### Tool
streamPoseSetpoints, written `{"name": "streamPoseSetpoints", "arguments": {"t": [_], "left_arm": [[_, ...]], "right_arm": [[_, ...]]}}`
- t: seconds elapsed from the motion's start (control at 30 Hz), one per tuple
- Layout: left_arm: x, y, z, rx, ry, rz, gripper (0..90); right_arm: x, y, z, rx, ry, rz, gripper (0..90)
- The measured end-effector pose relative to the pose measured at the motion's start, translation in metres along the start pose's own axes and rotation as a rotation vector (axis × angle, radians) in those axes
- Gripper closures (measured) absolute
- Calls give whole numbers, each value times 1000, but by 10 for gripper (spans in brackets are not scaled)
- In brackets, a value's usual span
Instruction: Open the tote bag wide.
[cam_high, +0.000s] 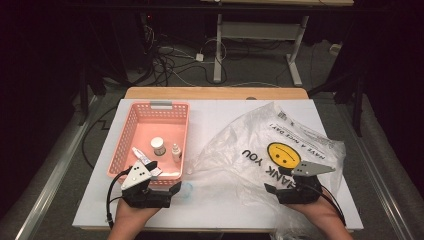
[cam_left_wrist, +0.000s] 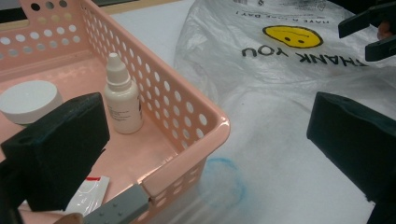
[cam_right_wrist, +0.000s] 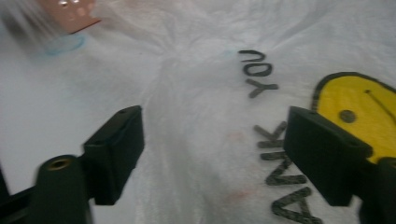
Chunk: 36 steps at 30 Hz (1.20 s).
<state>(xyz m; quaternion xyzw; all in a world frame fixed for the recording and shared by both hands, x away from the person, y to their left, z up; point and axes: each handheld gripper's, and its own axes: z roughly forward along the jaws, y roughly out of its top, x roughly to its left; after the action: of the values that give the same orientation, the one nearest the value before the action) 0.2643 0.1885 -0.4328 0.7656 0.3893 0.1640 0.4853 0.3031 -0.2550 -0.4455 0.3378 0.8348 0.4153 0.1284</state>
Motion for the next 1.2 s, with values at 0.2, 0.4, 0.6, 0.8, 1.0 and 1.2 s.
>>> {"name": "streamPoseSetpoints", "arguments": {"t": [0.2, 0.4, 0.6, 0.8, 1.0, 1.2], "left_arm": [[-1, -1, 0, 2, 1, 3, 0], [1, -2, 1, 10, 1, -5, 0], [-1, -2, 2, 8, -1, 1, 0], [0, -1, 1, 0, 1, -5, 0], [0, -2, 2, 1, -4, -6, 0], [-1, -2, 2, -2, -9, -10, 0]], "right_arm": [[12, -2, 13, 103, 44, -86, 445], [17, -5, 19, 161, 52, -127, 524], [17, -3, 21, 195, 40, -156, 561], [14, -3, 14, 180, 41, -154, 561], [10, -8, 27, 178, 86, -101, 610], [9, -10, 32, 184, 64, -94, 753]]}}
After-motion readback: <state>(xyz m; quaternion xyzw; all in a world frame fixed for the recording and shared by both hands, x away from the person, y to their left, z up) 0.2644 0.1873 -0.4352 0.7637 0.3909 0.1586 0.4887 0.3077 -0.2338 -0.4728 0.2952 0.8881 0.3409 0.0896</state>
